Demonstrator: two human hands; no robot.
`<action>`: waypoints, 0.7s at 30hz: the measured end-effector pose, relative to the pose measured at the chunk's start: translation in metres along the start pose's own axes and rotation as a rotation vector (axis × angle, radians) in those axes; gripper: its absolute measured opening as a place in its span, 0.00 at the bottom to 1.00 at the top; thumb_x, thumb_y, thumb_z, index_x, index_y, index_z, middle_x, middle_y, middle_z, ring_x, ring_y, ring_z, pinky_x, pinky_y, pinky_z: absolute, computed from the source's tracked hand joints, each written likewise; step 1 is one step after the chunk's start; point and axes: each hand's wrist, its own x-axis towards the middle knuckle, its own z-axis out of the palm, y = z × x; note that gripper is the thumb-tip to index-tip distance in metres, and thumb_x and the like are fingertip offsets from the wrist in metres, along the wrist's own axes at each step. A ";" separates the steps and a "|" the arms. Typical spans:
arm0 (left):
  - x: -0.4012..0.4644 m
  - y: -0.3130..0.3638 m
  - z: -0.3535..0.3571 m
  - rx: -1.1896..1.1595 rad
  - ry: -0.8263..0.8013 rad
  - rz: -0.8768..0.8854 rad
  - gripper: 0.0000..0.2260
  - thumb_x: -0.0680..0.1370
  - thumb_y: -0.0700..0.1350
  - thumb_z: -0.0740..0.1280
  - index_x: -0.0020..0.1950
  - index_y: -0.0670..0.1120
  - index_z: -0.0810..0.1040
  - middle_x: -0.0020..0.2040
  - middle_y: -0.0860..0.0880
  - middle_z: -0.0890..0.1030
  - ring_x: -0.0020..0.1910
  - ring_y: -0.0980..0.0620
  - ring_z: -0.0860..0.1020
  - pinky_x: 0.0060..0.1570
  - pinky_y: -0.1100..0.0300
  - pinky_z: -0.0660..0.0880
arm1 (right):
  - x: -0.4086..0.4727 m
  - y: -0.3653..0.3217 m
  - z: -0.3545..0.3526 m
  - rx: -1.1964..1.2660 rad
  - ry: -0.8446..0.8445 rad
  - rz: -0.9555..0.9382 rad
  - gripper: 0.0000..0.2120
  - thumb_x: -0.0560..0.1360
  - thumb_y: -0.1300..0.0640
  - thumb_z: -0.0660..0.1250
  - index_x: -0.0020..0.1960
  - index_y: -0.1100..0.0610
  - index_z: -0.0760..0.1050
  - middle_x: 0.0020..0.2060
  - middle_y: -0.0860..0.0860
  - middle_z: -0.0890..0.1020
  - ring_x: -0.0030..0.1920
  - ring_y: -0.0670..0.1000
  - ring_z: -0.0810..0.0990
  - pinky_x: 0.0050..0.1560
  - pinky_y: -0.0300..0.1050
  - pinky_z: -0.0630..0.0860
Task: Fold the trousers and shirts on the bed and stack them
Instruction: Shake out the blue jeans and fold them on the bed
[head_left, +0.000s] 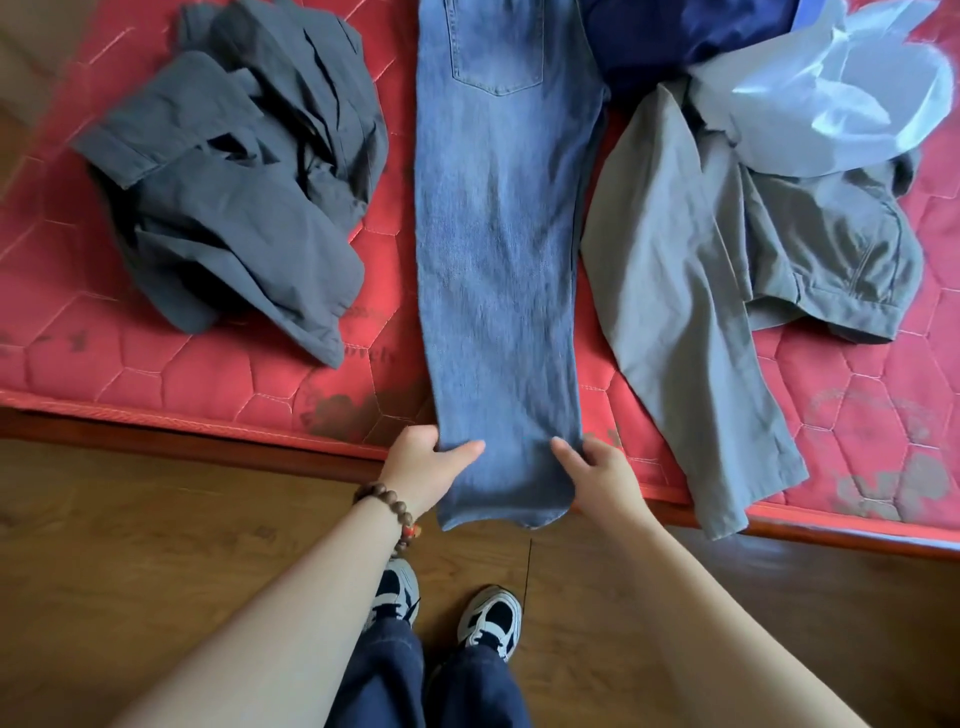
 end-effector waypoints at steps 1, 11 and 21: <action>-0.002 0.000 -0.002 -0.032 0.021 -0.003 0.07 0.72 0.47 0.74 0.35 0.49 0.81 0.32 0.56 0.83 0.33 0.61 0.81 0.32 0.67 0.74 | -0.003 0.002 -0.004 0.033 0.018 -0.008 0.18 0.79 0.51 0.64 0.34 0.57 0.64 0.29 0.50 0.65 0.30 0.48 0.62 0.27 0.38 0.59; -0.024 -0.039 0.000 0.085 -0.240 -0.243 0.13 0.74 0.53 0.72 0.48 0.43 0.84 0.48 0.47 0.85 0.51 0.48 0.82 0.55 0.50 0.77 | -0.028 0.042 -0.005 0.029 -0.320 0.184 0.12 0.74 0.47 0.71 0.41 0.56 0.82 0.33 0.45 0.84 0.33 0.41 0.80 0.34 0.32 0.73; -0.043 -0.058 0.015 0.269 -0.139 -0.174 0.04 0.73 0.41 0.74 0.41 0.42 0.81 0.33 0.53 0.79 0.32 0.56 0.76 0.30 0.70 0.72 | -0.042 0.058 0.008 -0.134 -0.414 0.271 0.08 0.75 0.59 0.70 0.53 0.58 0.76 0.38 0.54 0.82 0.29 0.51 0.81 0.28 0.43 0.77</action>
